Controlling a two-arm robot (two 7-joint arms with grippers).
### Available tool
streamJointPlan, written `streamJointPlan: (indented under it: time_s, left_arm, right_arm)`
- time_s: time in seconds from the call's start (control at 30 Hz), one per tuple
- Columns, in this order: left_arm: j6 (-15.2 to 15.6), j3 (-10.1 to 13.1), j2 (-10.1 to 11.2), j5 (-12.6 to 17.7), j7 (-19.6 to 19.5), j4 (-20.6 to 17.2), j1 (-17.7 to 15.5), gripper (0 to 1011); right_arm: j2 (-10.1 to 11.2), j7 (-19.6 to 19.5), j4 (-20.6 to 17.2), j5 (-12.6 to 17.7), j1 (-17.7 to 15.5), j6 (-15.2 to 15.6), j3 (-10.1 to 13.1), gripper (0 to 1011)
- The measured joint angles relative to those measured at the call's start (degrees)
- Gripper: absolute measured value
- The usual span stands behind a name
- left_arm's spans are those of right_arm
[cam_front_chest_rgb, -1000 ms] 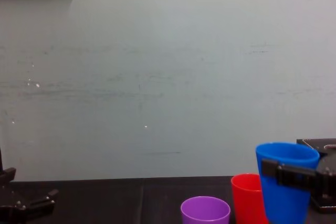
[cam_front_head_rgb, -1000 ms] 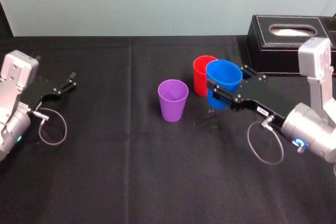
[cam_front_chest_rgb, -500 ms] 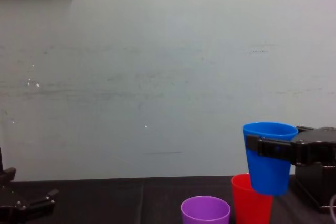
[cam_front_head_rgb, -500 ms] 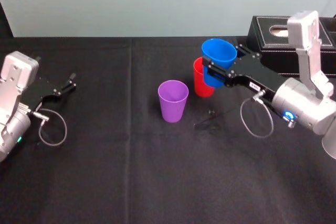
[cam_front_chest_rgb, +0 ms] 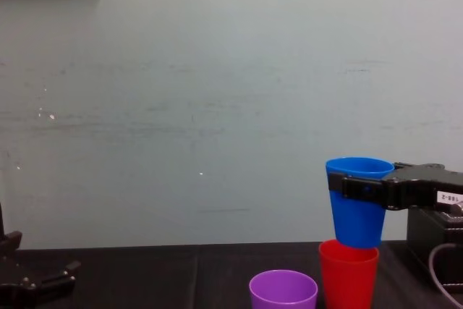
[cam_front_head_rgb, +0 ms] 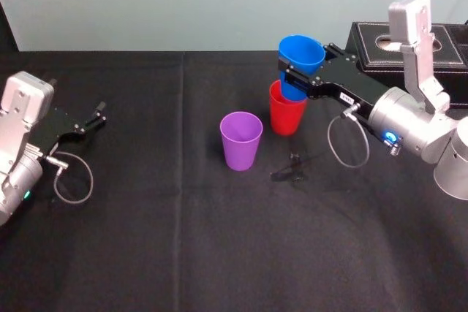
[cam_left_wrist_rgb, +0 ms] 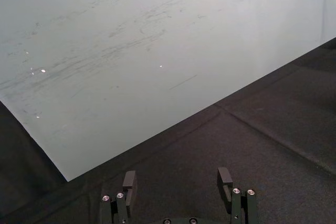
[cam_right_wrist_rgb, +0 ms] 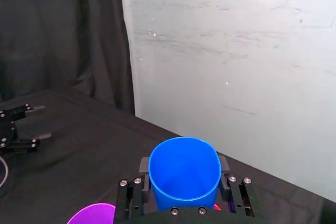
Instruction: Stack the three plastic cups sequentially using one hand.
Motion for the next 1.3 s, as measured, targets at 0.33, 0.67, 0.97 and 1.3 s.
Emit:
streamJointPlan:
  time_s: [0.33, 0.67, 0.97, 1.3]
  left_arm:
    - [0.00, 0.00, 0.00, 0.00, 0.00, 0.00, 0.00, 1005]
    - [0.00, 0.00, 0.00, 0.00, 0.00, 0.00, 0.00, 1005]
    - [0.00, 0.00, 0.00, 0.00, 0.00, 0.00, 0.00, 1005]
    - [0.00, 0.00, 0.00, 0.00, 0.00, 0.00, 0.00, 1005]
  right_arm:
    - [-1.16, 0.51, 3.21, -0.06, 2.02, -0.82, -0.52, 733]
    - [-2.09, 1.08, 6.25, -0.40, 3.57, -1.86, -1.12, 733]
    - [-2.54, 1.20, 7.05, -0.95, 3.75, -2.78, -1.36, 733]
    - [-2.88, 1.21, 8.14, -1.22, 3.78, -3.43, -1.20, 732]
